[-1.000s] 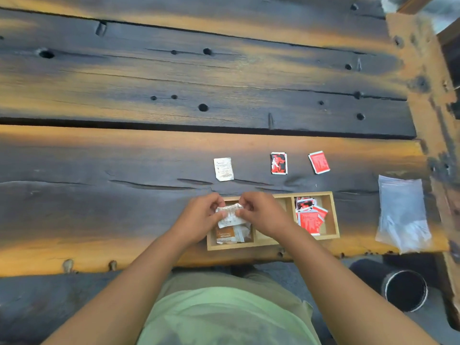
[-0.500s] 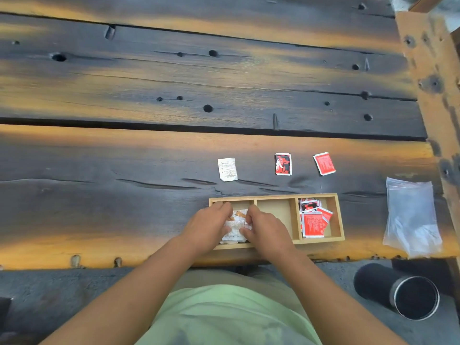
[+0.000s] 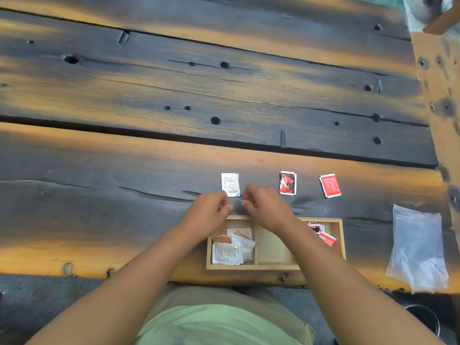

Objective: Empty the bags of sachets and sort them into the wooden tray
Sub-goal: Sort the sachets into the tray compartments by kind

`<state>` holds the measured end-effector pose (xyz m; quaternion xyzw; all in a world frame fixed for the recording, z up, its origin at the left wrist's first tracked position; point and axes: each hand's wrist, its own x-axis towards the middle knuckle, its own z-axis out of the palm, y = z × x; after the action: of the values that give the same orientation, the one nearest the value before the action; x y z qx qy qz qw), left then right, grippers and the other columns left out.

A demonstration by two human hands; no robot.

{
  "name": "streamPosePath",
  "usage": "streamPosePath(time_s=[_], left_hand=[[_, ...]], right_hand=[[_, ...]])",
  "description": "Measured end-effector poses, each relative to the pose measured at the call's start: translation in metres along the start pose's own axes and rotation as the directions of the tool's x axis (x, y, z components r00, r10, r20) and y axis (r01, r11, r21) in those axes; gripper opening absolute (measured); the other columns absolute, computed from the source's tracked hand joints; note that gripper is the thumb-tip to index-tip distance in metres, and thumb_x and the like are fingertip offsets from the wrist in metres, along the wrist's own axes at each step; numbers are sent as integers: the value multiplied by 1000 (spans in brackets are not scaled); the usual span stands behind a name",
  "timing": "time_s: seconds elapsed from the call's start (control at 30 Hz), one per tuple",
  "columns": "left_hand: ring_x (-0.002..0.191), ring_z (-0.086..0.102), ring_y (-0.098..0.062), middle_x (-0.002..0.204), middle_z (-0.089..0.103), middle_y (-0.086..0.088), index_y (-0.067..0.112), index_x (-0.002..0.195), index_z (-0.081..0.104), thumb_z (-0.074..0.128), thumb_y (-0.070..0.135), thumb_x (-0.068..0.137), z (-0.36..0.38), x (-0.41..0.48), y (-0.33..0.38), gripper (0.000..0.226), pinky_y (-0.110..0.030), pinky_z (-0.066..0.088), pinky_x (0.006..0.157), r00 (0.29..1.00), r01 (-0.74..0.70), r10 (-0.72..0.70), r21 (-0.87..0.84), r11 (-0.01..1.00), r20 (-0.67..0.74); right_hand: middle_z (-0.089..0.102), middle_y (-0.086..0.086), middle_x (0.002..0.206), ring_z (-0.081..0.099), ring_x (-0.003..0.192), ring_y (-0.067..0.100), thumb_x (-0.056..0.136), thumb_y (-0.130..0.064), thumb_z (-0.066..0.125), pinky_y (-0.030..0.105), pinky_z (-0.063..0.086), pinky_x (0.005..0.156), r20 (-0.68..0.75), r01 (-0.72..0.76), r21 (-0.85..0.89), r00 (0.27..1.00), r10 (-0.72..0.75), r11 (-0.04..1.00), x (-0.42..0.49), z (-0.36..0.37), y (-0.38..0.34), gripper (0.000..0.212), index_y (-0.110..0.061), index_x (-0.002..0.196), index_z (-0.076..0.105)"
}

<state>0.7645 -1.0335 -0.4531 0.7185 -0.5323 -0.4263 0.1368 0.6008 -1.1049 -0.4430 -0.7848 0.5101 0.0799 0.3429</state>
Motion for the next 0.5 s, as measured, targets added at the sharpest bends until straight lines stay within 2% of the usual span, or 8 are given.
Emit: streamPosePath(time_s=[0.1, 0.2, 0.27, 0.37, 0.5], left_hand=[[81, 63, -20, 82, 67, 1, 18, 87, 63, 61, 24, 91, 2, 26, -6, 7, -39, 54, 77, 989, 142, -142, 2, 990, -33], [83, 62, -24, 87, 67, -2, 16, 85, 57, 65, 29, 88, 9, 43, -9, 15, -39, 53, 73, 966, 258, -257, 18, 966, -39], [82, 59, -24, 89, 64, -2, 17, 90, 52, 67, 38, 88, 14, 49, -8, 27, -35, 45, 65, 957, 286, -282, 57, 957, -71], [89, 63, -30, 96, 65, -5, 16, 105, 51, 66, 54, 85, 23, 56, -6, 46, -37, 46, 66, 949, 300, -284, 111, 947, -137], [91, 65, -34, 100, 69, -10, 15, 108, 49, 63, 53, 88, 32, 58, -6, 45, -39, 46, 66, 945, 301, -267, 181, 936, -190]], right_hand=[[69, 6, 97, 63, 89, 27, 92, -20, 60, 41, 52, 79, -24, -46, 105, 999, 49, 993, 33, 2, 1, 10, -17, 101, 60], [64, 6, 100, 61, 92, 27, 90, -16, 62, 39, 51, 79, -36, -34, 103, 999, 38, 994, 60, 5, -2, 20, -18, 110, 58], [58, 6, 109, 60, 95, 27, 89, -16, 63, 38, 49, 80, -40, -25, 61, 999, 27, 998, 74, 9, -4, 25, -18, 113, 57], [51, 7, 117, 59, 96, 29, 88, -19, 65, 36, 47, 79, -24, -22, 2, 999, 22, 1000, 89, 13, -7, 28, -18, 114, 56], [47, 9, 117, 57, 92, 31, 86, -19, 66, 40, 50, 81, -33, -30, -48, 999, 28, 998, 91, 19, -7, 23, -15, 107, 56]])
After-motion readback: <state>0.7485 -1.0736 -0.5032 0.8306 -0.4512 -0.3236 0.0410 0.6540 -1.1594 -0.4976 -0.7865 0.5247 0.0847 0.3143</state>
